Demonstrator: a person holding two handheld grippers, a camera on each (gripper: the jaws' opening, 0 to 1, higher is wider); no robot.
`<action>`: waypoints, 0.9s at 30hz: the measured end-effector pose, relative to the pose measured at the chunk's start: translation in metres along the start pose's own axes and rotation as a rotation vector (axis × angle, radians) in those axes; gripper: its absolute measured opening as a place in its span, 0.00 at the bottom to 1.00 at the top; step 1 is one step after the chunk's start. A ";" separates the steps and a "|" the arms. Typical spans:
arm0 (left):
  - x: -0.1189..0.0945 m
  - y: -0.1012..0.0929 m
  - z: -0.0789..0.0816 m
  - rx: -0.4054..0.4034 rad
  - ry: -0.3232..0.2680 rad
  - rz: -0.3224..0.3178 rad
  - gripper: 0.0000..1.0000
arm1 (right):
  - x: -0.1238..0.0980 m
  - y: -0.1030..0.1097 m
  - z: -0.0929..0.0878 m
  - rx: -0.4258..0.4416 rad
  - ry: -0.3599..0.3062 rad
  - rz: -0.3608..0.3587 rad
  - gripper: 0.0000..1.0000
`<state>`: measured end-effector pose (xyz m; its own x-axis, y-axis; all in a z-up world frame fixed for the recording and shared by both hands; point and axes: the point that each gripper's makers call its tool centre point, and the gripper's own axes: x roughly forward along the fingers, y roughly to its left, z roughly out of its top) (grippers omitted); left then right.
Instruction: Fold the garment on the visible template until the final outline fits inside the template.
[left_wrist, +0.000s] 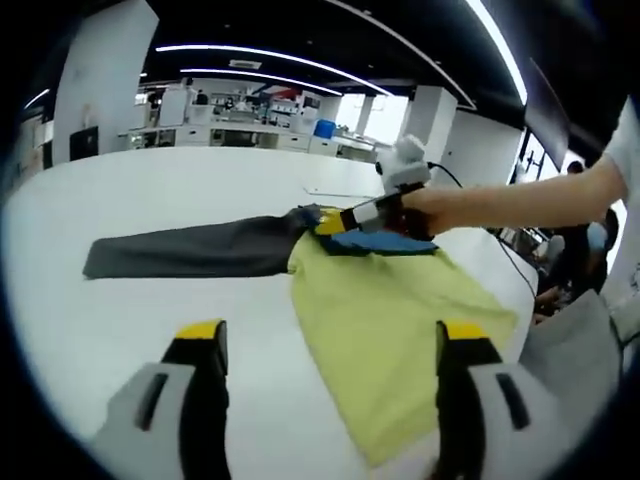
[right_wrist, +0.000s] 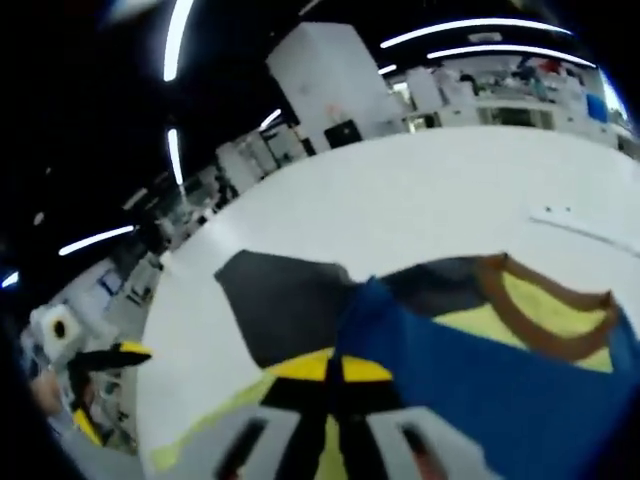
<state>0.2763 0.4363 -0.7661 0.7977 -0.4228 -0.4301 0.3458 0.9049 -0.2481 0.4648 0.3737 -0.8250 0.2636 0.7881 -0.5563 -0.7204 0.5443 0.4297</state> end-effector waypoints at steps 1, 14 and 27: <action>0.000 0.000 0.001 -0.003 -0.005 0.000 0.83 | 0.003 -0.003 -0.001 0.005 0.004 -0.002 0.00; 0.004 -0.007 0.001 -0.002 -0.007 -0.021 0.83 | -0.018 0.009 0.006 -0.059 -0.043 0.043 0.37; 0.003 -0.010 0.000 0.014 0.003 -0.034 0.83 | -0.041 -0.007 0.004 -0.066 -0.091 0.047 0.97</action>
<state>0.2747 0.4259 -0.7652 0.7838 -0.4535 -0.4242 0.3795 0.8905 -0.2509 0.4614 0.3384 -0.8024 0.2833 0.8366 -0.4688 -0.7731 0.4885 0.4047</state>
